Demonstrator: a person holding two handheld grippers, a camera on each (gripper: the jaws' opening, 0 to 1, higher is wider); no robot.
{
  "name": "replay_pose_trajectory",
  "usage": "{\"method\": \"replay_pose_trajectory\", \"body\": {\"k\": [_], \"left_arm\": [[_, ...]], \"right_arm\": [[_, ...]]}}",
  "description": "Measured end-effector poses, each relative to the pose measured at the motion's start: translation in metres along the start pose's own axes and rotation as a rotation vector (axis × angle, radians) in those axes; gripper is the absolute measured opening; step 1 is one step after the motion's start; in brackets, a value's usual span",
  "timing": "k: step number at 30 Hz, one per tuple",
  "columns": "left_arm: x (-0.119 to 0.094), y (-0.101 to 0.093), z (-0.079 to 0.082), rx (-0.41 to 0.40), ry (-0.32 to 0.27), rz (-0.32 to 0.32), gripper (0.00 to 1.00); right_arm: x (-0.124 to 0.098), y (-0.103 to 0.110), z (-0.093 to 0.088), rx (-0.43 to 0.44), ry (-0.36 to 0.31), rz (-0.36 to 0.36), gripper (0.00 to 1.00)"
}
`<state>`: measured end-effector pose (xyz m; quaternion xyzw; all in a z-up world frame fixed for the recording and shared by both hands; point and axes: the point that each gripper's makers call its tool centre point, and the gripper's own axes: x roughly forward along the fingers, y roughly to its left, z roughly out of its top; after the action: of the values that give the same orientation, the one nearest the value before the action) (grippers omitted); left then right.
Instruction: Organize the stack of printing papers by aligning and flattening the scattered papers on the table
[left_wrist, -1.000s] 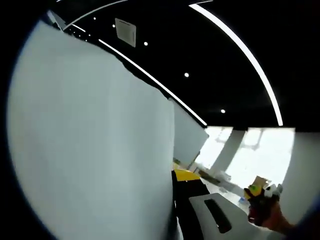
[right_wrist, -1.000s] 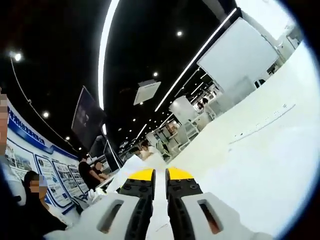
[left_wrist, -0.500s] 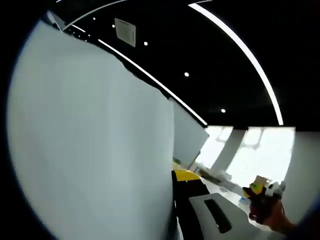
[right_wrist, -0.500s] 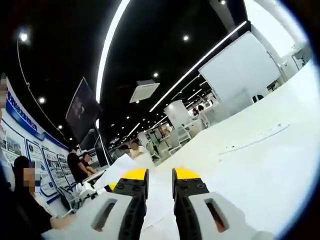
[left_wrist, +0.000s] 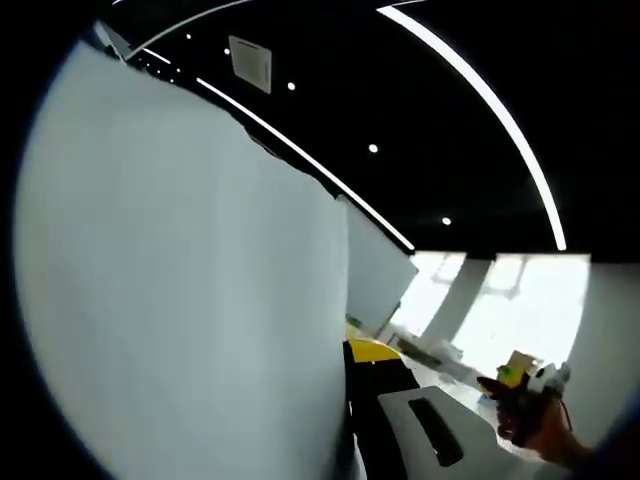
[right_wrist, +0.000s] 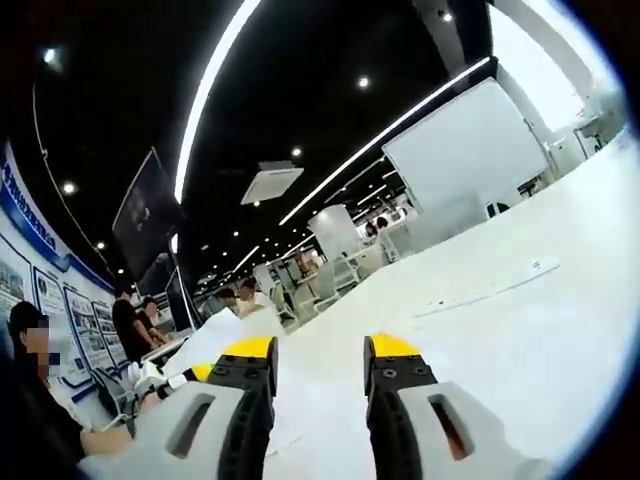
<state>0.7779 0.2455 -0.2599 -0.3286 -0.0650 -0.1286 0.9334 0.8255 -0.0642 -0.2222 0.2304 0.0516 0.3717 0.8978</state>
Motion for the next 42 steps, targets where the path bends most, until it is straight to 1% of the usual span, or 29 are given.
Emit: {"method": "replay_pose_trajectory", "body": {"k": [6,11,13,15,17,21,25,33,42], "left_arm": [[0.0,0.001,0.0,0.003,0.002,0.0,0.06],[0.0,0.002,0.0,0.002,0.002,0.002,0.06],[0.0,0.002,0.0,0.002,0.002,0.002,0.06],[0.0,0.002,0.0,0.003,0.002,0.003,0.06],[0.0,0.002,-0.001,0.005,0.003,0.005,0.06],[0.0,0.002,-0.001,0.005,0.002,0.005,0.06],[0.0,0.001,-0.001,0.009,0.003,0.007,0.06],[0.0,0.002,-0.001,0.01,0.004,0.008,0.06],[0.0,0.002,-0.002,0.011,0.007,0.007,0.06]], "right_arm": [[-0.003,-0.001,0.001,-0.029,-0.022,-0.034,0.39],[-0.005,0.002,-0.001,-0.025,-0.028,-0.043,0.43],[-0.006,0.0,-0.001,-0.031,-0.03,-0.062,0.48],[-0.007,-0.007,-0.001,-0.049,-0.036,-0.106,0.56],[-0.007,-0.01,-0.001,-0.054,-0.037,-0.123,0.61],[-0.007,-0.013,-0.002,-0.048,-0.032,-0.133,0.63],[-0.007,-0.019,-0.005,-0.07,-0.025,-0.173,0.71],[-0.009,-0.033,-0.004,-0.092,-0.021,-0.233,0.81],[-0.009,-0.043,-0.007,-0.109,-0.007,-0.275,0.86]]}}
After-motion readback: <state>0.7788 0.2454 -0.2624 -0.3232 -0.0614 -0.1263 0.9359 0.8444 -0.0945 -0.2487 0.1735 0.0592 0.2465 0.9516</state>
